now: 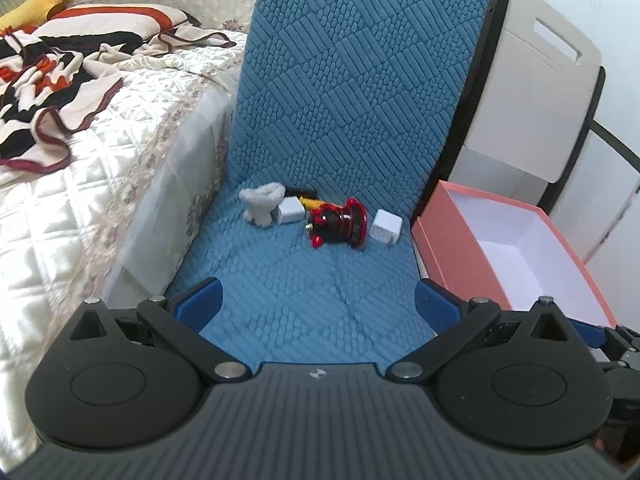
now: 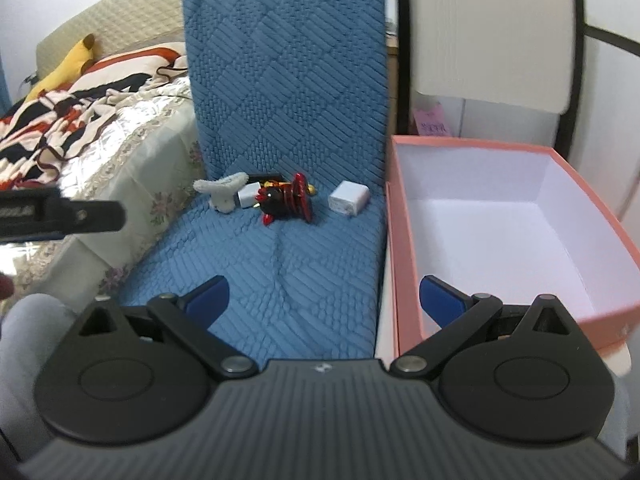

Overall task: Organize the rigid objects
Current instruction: 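Grasp the red-black toy figure with the right tool while the left tool grasps the white fluffy toy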

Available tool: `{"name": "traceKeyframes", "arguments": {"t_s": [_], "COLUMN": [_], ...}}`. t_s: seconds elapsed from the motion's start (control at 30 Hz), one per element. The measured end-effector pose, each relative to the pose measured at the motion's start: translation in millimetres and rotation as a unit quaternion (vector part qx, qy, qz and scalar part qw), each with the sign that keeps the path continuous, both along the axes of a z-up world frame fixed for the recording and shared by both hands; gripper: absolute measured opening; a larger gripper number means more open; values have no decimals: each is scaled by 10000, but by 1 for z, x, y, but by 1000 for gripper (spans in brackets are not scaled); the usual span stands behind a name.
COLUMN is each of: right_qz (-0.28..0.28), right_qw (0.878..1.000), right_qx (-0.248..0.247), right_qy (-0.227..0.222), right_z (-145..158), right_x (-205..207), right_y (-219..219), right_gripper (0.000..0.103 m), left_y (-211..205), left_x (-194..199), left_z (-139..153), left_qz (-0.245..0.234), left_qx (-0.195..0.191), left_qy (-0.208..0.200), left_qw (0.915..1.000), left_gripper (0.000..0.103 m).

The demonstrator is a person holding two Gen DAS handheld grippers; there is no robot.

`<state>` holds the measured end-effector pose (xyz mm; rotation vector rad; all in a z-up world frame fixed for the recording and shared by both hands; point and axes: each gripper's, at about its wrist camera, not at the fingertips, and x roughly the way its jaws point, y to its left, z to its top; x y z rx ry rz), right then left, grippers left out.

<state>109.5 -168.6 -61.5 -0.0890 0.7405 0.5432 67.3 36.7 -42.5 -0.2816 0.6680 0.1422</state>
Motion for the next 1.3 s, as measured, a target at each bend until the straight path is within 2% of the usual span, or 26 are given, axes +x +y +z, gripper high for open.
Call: {"name": "traceKeyframes", "arguments": {"t_s": [0.17,0.33,0.43,0.5,0.77,1.1,1.3], "right_qz": [452,769,949,1112,1777,2281,2593], "right_qw": [9986,9964,9945,9931,9819,9660,9445], "right_qx": [177,121,70,152,-396,-926,-1491], "right_qy": [-230,-338,-448,-347,-530,-796,-1358], "right_z": [-8,-15,-20,-24,-55,-85,-110], "right_x": [17,37,48,58,82,119,131], "right_y": [20,46,63,76,122,171,198], "right_gripper": [103,103,103,103,103,101,101], "left_y": [14,26,36,45,72,91,102], "left_x": [41,68,87,101,151,221,254], "left_z": [-19,-33,-45,-56,-88,-111,-125], "left_qz": [144,204,179,158,135,218,119], "left_qx": [3,45,-72,-197,-350,-232,-24], "left_qy": [53,35,-17,-40,216,572,764], "left_qw": [9999,9998,9998,9997,9991,9979,9970], "left_gripper": [103,103,103,103,103,103,102]}}
